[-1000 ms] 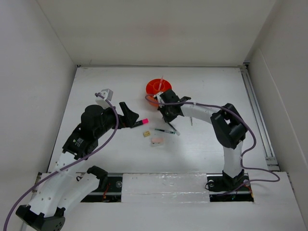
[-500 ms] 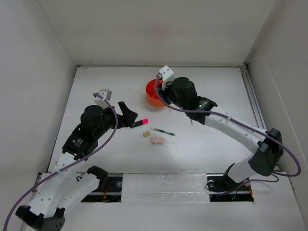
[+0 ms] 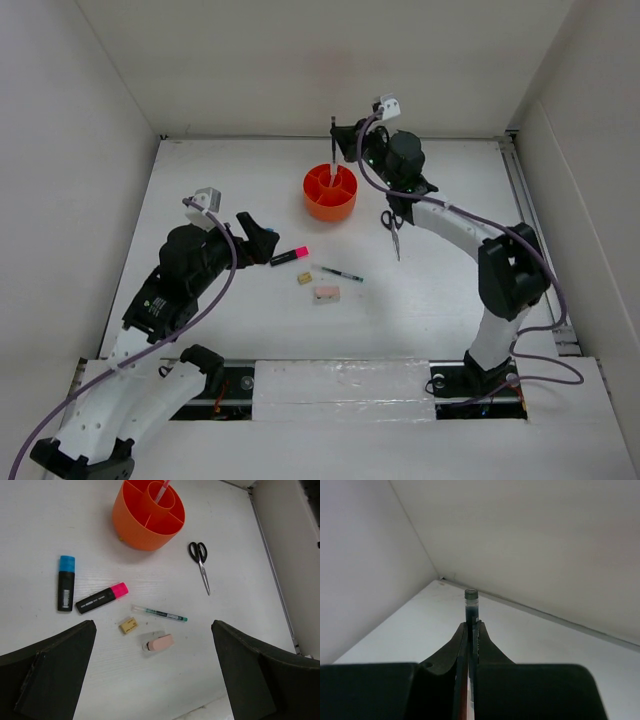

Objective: Sort the stationery into containers
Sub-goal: Place the pen in the storage box.

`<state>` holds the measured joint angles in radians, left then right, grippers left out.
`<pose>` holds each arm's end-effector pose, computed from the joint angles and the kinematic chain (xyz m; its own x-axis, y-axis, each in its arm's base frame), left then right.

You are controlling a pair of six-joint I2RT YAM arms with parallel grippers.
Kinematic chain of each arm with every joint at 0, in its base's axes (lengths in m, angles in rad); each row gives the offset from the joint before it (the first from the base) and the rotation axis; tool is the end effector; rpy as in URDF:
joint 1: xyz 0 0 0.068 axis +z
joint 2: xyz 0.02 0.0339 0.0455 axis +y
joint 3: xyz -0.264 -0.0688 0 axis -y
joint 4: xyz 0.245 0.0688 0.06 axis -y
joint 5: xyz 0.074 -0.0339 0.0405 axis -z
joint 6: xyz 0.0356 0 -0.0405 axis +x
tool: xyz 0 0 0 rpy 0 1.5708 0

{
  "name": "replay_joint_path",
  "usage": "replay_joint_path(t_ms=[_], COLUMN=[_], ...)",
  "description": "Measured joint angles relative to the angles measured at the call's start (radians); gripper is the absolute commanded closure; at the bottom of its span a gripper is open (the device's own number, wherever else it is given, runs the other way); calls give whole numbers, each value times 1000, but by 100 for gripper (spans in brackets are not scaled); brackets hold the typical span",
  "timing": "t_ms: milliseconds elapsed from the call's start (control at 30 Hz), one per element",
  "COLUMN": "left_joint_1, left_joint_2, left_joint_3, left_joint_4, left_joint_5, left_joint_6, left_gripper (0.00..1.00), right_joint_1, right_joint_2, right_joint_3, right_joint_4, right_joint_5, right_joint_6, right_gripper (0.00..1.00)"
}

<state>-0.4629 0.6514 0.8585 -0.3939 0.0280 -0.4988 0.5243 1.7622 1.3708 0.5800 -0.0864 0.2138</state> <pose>0.1294 -0.0657 0.3623 -0.3712 -0.3492 -0.8604 0.3341 0.8143 -0.4746 0.3682 0.2165 0.3552 0.0372 0.2657 -0.9633 -0.5935 0.7814 0.1926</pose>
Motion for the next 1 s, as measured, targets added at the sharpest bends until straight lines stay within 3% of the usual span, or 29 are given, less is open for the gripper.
replay_joint_path(t_ms=[367, 1000], left_joint_1=[0, 0], left_joint_2=[-9, -10], left_joint_3=[0, -6], left_joint_4=[1, 14], left_joint_5=[12, 75], left_joint_6=[0, 6], left_gripper=[0, 0], right_joint_1=[-25, -85], right_joint_2=[116, 298], right_joint_3=[25, 76], right_joint_4=[189, 190], right_joint_5=[-183, -244], right_joint_6=[82, 97], right_gripper=[100, 100])
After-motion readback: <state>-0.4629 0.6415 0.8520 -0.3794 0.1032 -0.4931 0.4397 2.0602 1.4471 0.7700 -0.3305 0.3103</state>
